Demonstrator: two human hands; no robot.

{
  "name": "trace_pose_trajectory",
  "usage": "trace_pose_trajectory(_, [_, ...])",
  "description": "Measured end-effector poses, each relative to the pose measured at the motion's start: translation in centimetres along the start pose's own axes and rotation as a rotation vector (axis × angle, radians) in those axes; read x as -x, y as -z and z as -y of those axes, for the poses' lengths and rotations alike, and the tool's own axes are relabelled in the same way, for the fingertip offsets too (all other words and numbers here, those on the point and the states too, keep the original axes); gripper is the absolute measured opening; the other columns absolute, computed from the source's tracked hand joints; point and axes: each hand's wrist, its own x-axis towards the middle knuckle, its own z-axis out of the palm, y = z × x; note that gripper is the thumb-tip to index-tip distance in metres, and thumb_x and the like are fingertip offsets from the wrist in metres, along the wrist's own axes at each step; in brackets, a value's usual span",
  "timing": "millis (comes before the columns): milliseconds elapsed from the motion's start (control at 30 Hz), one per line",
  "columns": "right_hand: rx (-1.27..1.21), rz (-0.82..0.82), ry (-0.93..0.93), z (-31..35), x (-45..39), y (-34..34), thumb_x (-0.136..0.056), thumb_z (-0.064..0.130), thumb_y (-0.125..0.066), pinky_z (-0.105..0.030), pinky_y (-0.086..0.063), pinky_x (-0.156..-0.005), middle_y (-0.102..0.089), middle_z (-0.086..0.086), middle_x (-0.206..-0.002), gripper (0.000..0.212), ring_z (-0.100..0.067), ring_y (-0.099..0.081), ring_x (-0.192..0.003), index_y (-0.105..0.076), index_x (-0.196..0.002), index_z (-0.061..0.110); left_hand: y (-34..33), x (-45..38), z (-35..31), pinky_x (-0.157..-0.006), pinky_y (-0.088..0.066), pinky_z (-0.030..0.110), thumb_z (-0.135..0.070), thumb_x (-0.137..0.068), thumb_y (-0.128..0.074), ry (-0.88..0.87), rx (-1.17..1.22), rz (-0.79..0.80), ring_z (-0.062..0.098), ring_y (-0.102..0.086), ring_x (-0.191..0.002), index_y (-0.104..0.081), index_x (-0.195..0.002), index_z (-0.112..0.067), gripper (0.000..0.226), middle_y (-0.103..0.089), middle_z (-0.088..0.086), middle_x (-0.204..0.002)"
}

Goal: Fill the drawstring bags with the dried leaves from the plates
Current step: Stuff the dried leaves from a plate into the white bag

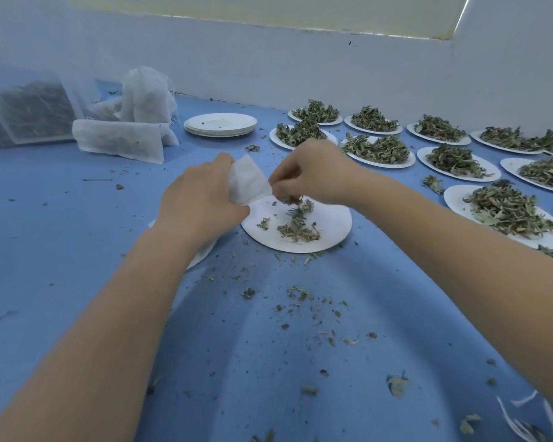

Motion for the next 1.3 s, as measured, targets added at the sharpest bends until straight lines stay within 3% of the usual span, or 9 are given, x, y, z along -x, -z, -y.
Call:
trace_pose_trajectory(100, [-0.409, -0.16, -0.077, -0.7, 0.7, 1.2, -0.083, 0.015, -0.07, -0.017, -0.055, -0.074, -0.072, 0.001, -0.083, 0.012, -0.01, -0.068, -0.076, -0.074, -0.094, 0.014, 0.0, 0.0, 0.0, -0.05, -0.025, 0.028, -0.026, -0.072, -0.066, -0.006, 0.016, 0.008, 0.022, -0.043, -0.079, -0.041, -0.099, -0.023, 0.037, -0.043, -0.005, -0.074])
trace_pose_trajectory(233, [-1.006, -0.27, -0.12, -0.5, 1.7, 0.8, -0.086, 0.001, -0.063, -0.015, -0.053, -0.069, -0.068, -0.007, -0.088, 0.018, -0.008, -0.065, -0.07, -0.067, -0.103, -0.001, 0.0, 0.0, -0.1, -0.059, -0.031, 0.03, -0.028, -0.07, -0.068, 0.005, 0.049, 0.022, 0.022, -0.043, -0.083, -0.046, -0.109, -0.022, 0.045, -0.049, -0.002, -0.082])
trace_pose_trajectory(367, [-1.534, -0.351, -0.162, 0.2, 2.0, -0.3, -0.087, -0.004, -0.059, -0.016, -0.054, -0.068, -0.067, -0.008, -0.082, 0.008, -0.013, -0.064, -0.07, -0.065, -0.091, -0.002, -0.3, 0.2, -0.5, -0.062, -0.035, 0.031, -0.028, -0.067, -0.069, 0.007, 0.153, -0.001, 0.021, -0.044, -0.083, -0.048, -0.104, -0.021, 0.043, -0.048, -0.007, -0.077])
trace_pose_trajectory(633, [-1.966, -0.455, -0.182, 0.7, 2.2, -0.5, -0.086, -0.007, -0.059, -0.019, -0.056, -0.064, -0.07, -0.006, -0.066, 0.006, -0.013, -0.067, -0.061, -0.064, -0.085, -0.004, -1.0, 0.3, -0.8, -0.061, -0.039, 0.029, -0.031, -0.066, -0.071, 0.01, 0.343, -0.029, 0.018, -0.048, -0.083, -0.046, -0.097, -0.028, 0.04, -0.05, -0.014, -0.081])
trace_pose_trajectory(733, [-1.813, -0.4, -0.15, 0.7, 2.4, -0.9, -0.088, -0.007, -0.056, -0.017, -0.056, -0.065, -0.07, -0.005, -0.07, 0.008, -0.012, -0.068, -0.064, -0.063, -0.09, -0.004, -1.0, 0.3, -0.9, -0.057, -0.036, 0.02, -0.032, -0.066, -0.071, -0.004, 0.391, -0.062, 0.017, -0.047, -0.082, -0.045, -0.096, -0.032, 0.039, -0.051, -0.016, -0.081])
trace_pose_trajectory(933, [-1.117, -0.33, -0.051, 1.0, 3.2, -1.3, -0.086, -0.003, -0.061, -0.025, -0.057, -0.077, -0.069, -0.009, -0.084, 0.012, -0.017, -0.067, -0.074, -0.067, -0.09, 0.007, -1.2, 0.4, -1.0, -0.062, -0.04, 0.019, -0.031, -0.066, -0.071, -0.065, 0.413, -0.134, 0.015, -0.053, -0.08, -0.053, -0.097, -0.028, 0.036, -0.059, -0.009, -0.083])
trace_pose_trajectory(1067, [-0.613, -0.3, 0.095, 1.2, 3.8, -0.6, -0.08, 0.002, -0.071, -0.013, -0.053, -0.073, -0.069, 0.018, -0.073, 0.021, 0.002, -0.067, -0.073, -0.073, -0.086, 0.022, -1.0, 0.4, -1.1, -0.063, -0.045, 0.033, -0.033, -0.064, -0.074, -0.094, 0.378, -0.156, 0.019, -0.054, -0.08, -0.052, -0.092, -0.026, 0.037, -0.058, -0.007, -0.082])
trace_pose_trajectory(1233, [-0.38, -0.322, 0.19, 1.3, 3.6, 0.1, -0.076, 0.006, -0.075, -0.004, -0.045, -0.068, -0.065, 0.028, -0.086, 0.022, 0.012, -0.06, -0.067, -0.076, -0.093, 0.021, -0.8, 0.7, -1.5, -0.066, -0.048, 0.036, -0.037, -0.064, -0.076, -0.148, 0.36, -0.151, 0.02, -0.056, -0.08, -0.05, -0.088, -0.029, 0.036, -0.058, -0.007, -0.078])
trace_pose_trajectory(1300, [-0.313, -0.333, 0.206, 1.5, 3.4, 0.0, -0.077, 0.005, -0.072, -0.008, -0.045, -0.065, -0.071, 0.011, -0.085, 0.019, 0.006, -0.062, -0.071, -0.077, -0.092, 0.016, -0.7, 0.8, -1.8, -0.066, -0.047, 0.036, -0.033, -0.065, -0.076, -0.188, 0.306, -0.16, 0.023, -0.056, -0.08, -0.047, -0.087, -0.032, 0.036, -0.055, -0.008, -0.074])
